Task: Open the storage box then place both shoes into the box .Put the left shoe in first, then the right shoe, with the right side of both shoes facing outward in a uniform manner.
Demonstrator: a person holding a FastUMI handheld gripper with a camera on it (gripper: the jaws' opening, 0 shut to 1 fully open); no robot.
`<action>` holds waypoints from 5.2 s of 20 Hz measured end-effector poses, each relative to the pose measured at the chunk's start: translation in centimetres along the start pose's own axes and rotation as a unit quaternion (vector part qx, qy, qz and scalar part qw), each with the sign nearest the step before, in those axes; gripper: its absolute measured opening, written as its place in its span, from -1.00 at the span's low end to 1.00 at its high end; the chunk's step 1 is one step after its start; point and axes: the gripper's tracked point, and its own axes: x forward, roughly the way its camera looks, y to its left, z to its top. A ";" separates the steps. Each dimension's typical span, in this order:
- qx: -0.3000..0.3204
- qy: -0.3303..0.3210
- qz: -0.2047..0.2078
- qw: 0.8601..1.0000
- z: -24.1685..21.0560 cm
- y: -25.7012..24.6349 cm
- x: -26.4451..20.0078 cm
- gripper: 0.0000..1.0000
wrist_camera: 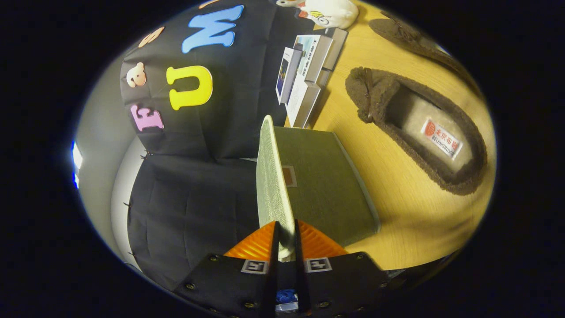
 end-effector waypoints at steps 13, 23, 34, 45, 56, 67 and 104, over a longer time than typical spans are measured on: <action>-0.167 0.006 -0.011 0.986 -0.3 10.3 0.6 -1.00; -0.274 0.014 -0.007 0.962 -4.2 17.7 3.9 -1.00; -0.393 0.034 -0.026 0.918 -10.5 21.7 10.3 -1.00; -0.463 0.091 -0.014 0.882 -16.7 22.3 16.4 -0.35; -0.566 -0.022 -0.099 0.818 -5.9 20.1 11.5 0.93; -0.562 -0.074 -0.175 0.805 4.1 16.0 3.6 0.94; -0.406 0.026 -0.381 0.830 14.9 -12.3 -7.3 0.93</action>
